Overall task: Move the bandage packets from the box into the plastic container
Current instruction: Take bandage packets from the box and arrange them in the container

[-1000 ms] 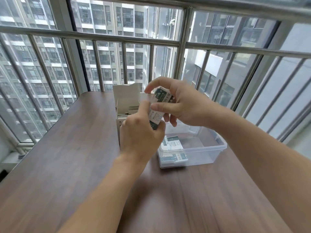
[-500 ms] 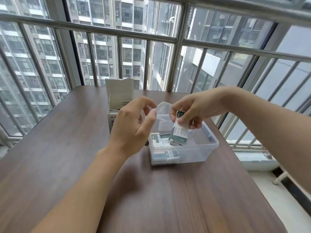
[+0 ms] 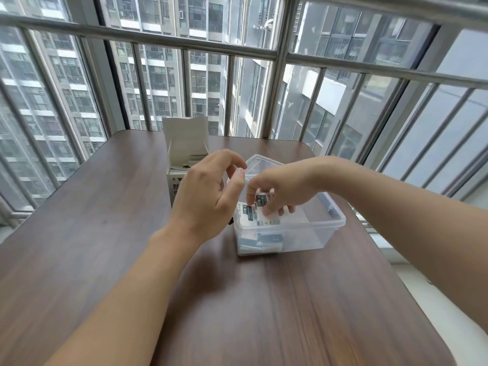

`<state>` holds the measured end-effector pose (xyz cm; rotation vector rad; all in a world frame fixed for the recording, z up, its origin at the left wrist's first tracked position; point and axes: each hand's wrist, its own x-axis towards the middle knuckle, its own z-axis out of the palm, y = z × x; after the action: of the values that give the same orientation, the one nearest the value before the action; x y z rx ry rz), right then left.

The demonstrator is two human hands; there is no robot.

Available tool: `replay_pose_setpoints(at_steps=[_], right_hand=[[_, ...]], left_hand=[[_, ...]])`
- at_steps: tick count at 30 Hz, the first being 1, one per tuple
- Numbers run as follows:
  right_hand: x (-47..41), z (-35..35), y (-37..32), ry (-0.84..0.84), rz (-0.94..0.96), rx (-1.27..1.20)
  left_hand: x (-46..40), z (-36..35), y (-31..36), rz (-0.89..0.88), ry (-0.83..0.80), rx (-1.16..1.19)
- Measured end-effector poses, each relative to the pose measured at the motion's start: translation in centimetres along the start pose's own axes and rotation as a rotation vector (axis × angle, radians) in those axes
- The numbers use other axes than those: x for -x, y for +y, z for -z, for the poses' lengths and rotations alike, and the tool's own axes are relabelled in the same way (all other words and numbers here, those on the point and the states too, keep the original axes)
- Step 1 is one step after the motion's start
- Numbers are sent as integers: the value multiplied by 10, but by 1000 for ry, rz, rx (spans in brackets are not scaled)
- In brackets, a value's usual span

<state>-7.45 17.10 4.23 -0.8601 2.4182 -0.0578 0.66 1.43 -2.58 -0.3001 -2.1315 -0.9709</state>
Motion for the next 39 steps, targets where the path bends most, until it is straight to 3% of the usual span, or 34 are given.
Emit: replay_pose_setpoints(at_steps=[17, 25, 39], right_hand=[[10, -20, -8, 104, -66, 110], [4, -20, -14, 110, -178, -83], [4, -21, -14, 106, -204, -206]], left_hand=[[1, -1, 1, -17, -9, -12], [1, 1, 1, -3, 0, 5], [0, 0, 1, -1, 13, 7]])
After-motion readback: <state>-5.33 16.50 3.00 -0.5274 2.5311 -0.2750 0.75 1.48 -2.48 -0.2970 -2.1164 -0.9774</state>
